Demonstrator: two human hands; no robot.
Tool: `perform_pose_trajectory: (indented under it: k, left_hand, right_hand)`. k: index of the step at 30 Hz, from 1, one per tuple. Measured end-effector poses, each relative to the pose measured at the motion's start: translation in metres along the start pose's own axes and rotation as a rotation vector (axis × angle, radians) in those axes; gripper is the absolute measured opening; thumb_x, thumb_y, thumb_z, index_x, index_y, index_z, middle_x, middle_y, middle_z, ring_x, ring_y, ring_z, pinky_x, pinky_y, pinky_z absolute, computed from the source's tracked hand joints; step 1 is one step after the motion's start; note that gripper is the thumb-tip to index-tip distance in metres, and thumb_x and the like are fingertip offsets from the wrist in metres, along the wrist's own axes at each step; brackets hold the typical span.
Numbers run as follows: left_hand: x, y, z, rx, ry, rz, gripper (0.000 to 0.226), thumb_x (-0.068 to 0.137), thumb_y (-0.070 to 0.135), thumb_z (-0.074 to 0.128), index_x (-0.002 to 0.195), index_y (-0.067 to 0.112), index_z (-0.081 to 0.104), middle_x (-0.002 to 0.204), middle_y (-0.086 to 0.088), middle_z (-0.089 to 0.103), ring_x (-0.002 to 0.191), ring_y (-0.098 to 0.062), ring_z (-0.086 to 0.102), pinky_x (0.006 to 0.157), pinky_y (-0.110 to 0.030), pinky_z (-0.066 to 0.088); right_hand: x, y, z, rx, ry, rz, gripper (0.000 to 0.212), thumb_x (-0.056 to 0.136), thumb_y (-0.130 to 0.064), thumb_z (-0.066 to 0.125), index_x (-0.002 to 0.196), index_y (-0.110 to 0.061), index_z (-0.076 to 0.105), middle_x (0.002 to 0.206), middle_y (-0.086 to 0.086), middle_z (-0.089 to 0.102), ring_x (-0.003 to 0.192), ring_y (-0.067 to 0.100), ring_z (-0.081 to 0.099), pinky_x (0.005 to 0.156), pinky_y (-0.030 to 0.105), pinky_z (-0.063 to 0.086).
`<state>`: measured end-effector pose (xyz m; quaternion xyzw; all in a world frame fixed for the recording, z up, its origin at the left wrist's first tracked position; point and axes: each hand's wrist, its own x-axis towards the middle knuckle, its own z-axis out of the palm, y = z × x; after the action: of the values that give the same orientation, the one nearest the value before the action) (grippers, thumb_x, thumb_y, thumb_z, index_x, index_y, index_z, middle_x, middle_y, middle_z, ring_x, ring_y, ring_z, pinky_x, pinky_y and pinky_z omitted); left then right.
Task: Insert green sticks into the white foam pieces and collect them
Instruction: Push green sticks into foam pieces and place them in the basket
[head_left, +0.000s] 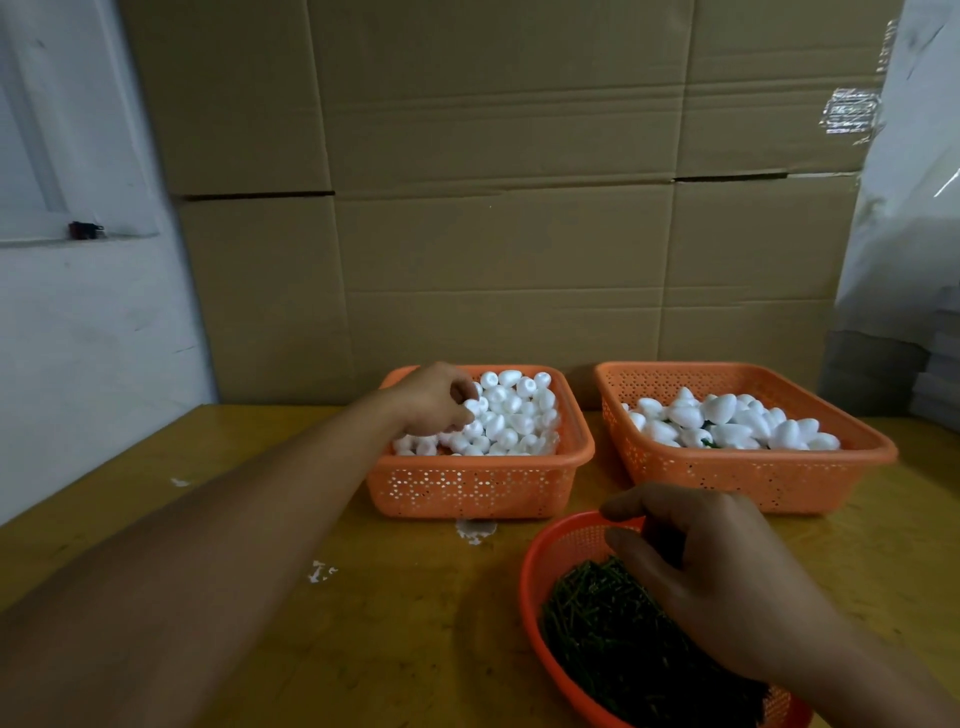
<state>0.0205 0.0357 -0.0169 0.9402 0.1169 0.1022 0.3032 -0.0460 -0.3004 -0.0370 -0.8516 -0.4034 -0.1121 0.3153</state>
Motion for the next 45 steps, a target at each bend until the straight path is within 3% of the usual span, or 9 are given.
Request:
perform_pose_trajectory:
  k: [9,14,18,21,25,32,39,42,45]
  left_hand:
    - [-0.068,0.030,0.011,-0.349,0.154,0.292,0.023,0.090,0.007,0.067,0.102,0.027,0.066,0.110,0.007,0.069,0.099,-0.016,0.070,0.087,-0.046,0.059]
    - [-0.107,0.050,0.020,-0.510,0.170,0.384,0.028,0.093,-0.001,0.062,0.107,0.023,0.064,0.111,0.002,0.071,0.093,-0.016,0.073,0.074,-0.036,0.058]
    - [-0.137,0.065,0.033,-0.568,0.163,0.457,0.038,0.099,0.002,0.054,0.122,0.033,0.056,0.105,0.006,0.071,0.091,-0.017,0.071,0.075,-0.026,0.055]
    - [-0.157,0.071,0.042,-0.540,0.178,0.484,0.030,0.104,0.005,0.047,0.117,0.030,0.058,0.102,0.000,0.068,0.087,-0.015,0.069,0.076,-0.025,0.056]
    - [-0.176,0.077,0.052,-0.574,0.135,0.462,0.027,0.106,0.006,0.043,0.107,0.020,0.065,0.095,-0.003,0.069,0.085,-0.018,0.069,0.076,-0.025,0.056]
    - [-0.192,0.076,0.057,-0.718,-0.026,0.455,0.037,0.093,-0.008,0.059,0.111,0.023,0.067,0.096,-0.007,0.068,0.086,-0.018,0.069,0.078,-0.026,0.055]
    - [-0.199,0.080,0.064,-0.622,-0.023,0.466,0.017,0.097,0.029,0.058,0.111,0.036,0.052,0.093,-0.006,0.071,0.078,-0.021,0.069,0.071,-0.031,0.056]
    - [-0.200,0.081,0.067,-0.624,-0.016,0.470,0.014,0.098,0.036,0.054,0.111,0.036,0.048,0.089,-0.006,0.070,0.072,-0.019,0.067,0.066,-0.031,0.055]
    - [-0.200,0.081,0.069,-0.623,0.038,0.457,0.013,0.097,0.042,0.056,0.108,0.036,0.053,0.090,0.000,0.066,0.071,-0.012,0.061,0.065,-0.031,0.055]
  right_hand:
    - [0.000,-0.004,0.001,-0.025,-0.023,0.016,0.016,0.089,-0.042,0.067,0.104,-0.040,0.071,0.065,-0.013,0.068,0.061,0.005,0.064,0.061,0.038,0.053]
    - [0.000,-0.004,0.001,-0.033,-0.045,0.024,0.017,0.090,-0.042,0.067,0.106,-0.039,0.070,0.068,-0.012,0.069,0.064,0.006,0.064,0.064,0.037,0.054]
    - [0.001,-0.005,0.003,-0.061,-0.065,0.029,0.018,0.091,-0.044,0.067,0.107,-0.038,0.070,0.068,-0.014,0.068,0.066,0.004,0.063,0.063,0.032,0.052]
    - [0.002,-0.004,0.003,-0.090,-0.111,0.031,0.014,0.092,-0.040,0.065,0.104,-0.035,0.072,0.078,-0.016,0.071,0.071,0.004,0.065,0.069,0.034,0.054]
    - [0.003,-0.004,0.000,-0.173,-0.249,0.019,0.011,0.093,-0.037,0.063,0.098,-0.033,0.072,0.088,-0.016,0.072,0.080,0.005,0.065,0.075,0.033,0.055]
    - [-0.004,-0.008,0.002,-0.376,-0.389,0.063,0.032,0.093,-0.059,0.054,0.098,-0.031,0.068,0.090,-0.010,0.064,0.088,0.013,0.063,0.078,0.035,0.054]
    - [-0.006,-0.015,0.006,-0.436,-0.521,0.014,0.034,0.087,-0.058,0.056,0.099,-0.027,0.061,0.097,-0.007,0.065,0.092,0.016,0.064,0.071,0.029,0.043]
    - [-0.005,-0.015,0.010,-0.439,-0.535,0.031,0.028,0.089,-0.050,0.057,0.099,-0.025,0.065,0.092,-0.008,0.063,0.086,0.016,0.061,0.074,0.030,0.048]
    - [-0.004,-0.014,0.013,-0.421,-0.516,0.055,0.027,0.089,-0.045,0.058,0.107,-0.027,0.067,0.105,-0.007,0.067,0.097,0.018,0.065,0.083,0.033,0.054]
